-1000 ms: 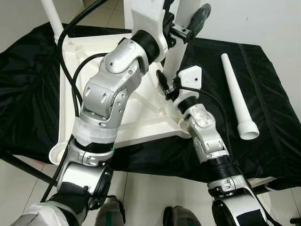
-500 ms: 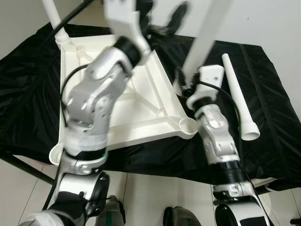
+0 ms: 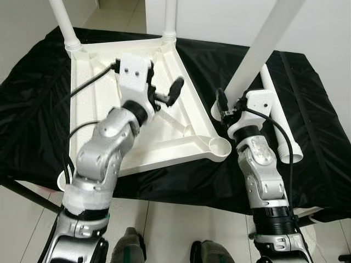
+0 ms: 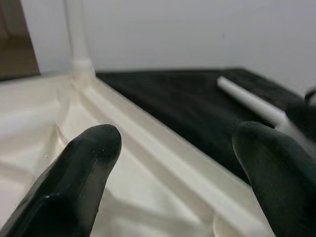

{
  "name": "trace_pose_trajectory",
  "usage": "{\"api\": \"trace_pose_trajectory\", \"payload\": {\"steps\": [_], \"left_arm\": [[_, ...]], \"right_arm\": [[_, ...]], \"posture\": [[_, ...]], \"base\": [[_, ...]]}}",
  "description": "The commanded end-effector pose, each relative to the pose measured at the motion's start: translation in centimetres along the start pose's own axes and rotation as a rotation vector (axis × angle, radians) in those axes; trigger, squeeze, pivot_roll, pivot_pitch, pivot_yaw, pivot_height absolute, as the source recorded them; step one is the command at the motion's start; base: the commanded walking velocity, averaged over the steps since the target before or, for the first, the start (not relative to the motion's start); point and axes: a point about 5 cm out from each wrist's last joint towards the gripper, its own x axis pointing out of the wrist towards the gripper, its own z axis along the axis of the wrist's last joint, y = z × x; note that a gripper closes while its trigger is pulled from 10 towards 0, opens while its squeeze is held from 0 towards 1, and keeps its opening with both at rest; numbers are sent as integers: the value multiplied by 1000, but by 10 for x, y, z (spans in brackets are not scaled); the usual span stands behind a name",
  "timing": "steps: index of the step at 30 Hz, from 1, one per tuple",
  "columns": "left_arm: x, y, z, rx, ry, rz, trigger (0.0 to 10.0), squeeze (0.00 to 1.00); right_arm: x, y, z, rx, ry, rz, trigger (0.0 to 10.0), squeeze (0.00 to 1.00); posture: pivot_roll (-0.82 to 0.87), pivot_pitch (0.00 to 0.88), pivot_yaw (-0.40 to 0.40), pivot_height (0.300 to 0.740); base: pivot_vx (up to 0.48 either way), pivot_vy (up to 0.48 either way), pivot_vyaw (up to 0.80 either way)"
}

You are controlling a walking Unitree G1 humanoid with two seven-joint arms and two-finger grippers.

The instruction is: Building children table

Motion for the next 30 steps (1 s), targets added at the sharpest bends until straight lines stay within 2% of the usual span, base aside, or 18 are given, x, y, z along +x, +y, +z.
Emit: {"api": "trace_pose_trajectory", "payload": {"steps": [1,7,9,11,12,14,17,19,30], "left_arm": [[-1,-3,1,38,-10,-24,10000,0],[-6,-5,-10,70,17,-58,10000,0],[-8,-6,-16,113,36,-78,10000,0],[-15,-9,-29,154,79,-162,10000,0],[-15,-9,-29,154,79,-162,10000,0],[-20,-13,-37,190,103,-237,10000,0],[-22,-14,-39,209,111,-262,10000,0],[-25,-20,-48,237,142,-327,10000,0],[-34,-38,-66,288,167,-489,10000,0]], "right_arm": [[-1,-1,3,8,-4,-5,10000,0],[-1,-4,3,-4,2,-11,10000,0],[-1,-5,2,-6,9,-17,10000,0],[0,-6,2,-6,12,-26,10000,0],[0,-6,2,-6,12,-26,10000,0],[0,-6,2,-5,17,-30,10000,0],[0,-5,1,-7,21,-32,10000,0],[1,-4,1,-8,25,-34,10000,0],[0,-7,0,-25,44,-57,10000,0]], "posture": [[41,34,-11,740],[45,46,-11,740],[47,49,-12,740],[48,56,-11,740],[48,56,-11,740],[49,59,-11,740],[52,67,-12,740],[49,73,-6,740],[21,93,-4,740]], "base": [[0,0,0],[0,0,0],[0,0,0],[0,0,0],[0,0,0],[0,0,0],[0,0,0],[0,0,0],[0,0,0]]}}
